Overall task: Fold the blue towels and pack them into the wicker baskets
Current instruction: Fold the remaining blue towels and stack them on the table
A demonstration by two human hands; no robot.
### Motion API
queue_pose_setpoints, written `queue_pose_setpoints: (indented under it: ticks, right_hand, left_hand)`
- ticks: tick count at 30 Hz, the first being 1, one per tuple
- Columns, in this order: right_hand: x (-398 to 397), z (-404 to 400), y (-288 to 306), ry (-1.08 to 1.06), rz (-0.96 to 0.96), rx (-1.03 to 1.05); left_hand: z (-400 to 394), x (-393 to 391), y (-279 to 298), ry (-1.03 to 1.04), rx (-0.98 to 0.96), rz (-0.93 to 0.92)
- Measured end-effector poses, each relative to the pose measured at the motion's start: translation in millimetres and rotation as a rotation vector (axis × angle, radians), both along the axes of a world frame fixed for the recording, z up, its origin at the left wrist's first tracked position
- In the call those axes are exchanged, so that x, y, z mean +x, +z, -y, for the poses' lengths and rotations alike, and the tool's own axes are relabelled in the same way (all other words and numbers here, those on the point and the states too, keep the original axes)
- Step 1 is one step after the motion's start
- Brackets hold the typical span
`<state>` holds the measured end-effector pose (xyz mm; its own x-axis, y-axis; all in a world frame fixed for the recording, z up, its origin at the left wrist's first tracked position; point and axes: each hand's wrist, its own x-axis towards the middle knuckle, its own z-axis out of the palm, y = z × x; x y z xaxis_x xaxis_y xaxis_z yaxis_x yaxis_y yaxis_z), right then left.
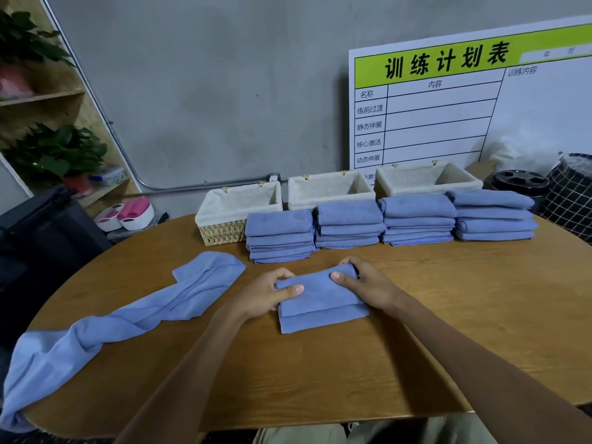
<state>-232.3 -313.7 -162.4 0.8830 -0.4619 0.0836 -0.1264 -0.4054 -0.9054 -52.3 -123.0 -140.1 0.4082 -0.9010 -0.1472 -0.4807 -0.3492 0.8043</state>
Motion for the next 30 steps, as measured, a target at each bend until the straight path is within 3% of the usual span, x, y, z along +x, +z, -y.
queue_pose_setpoints:
  ticks: [12, 19, 26, 30]
  right_hand:
    - [-6.5, -2.5, -6.8, -0.046, 0.05, -0.047]
    - [0.0, -12.3, -10.5, -0.131, 0.055, -0.105]
    - [4.6, -22.4, -10.2, -0.247, 0.018, -0.15]
    - [10.7, -28.8, -8.1, -0.3, 0.005, -0.162]
  left_hand:
    - [-5.8, 1.9, -20.6, 0.034, -0.128, 0.039]
    - [-5.9, -8.6, -18.2, 0.056, -0.099, 0.112]
    - [-19.0, -12.0, -10.7, 0.083, -0.061, -0.163]
    - [-26.1, -2.7, -9.2, 0.133, -0.069, -0.068]
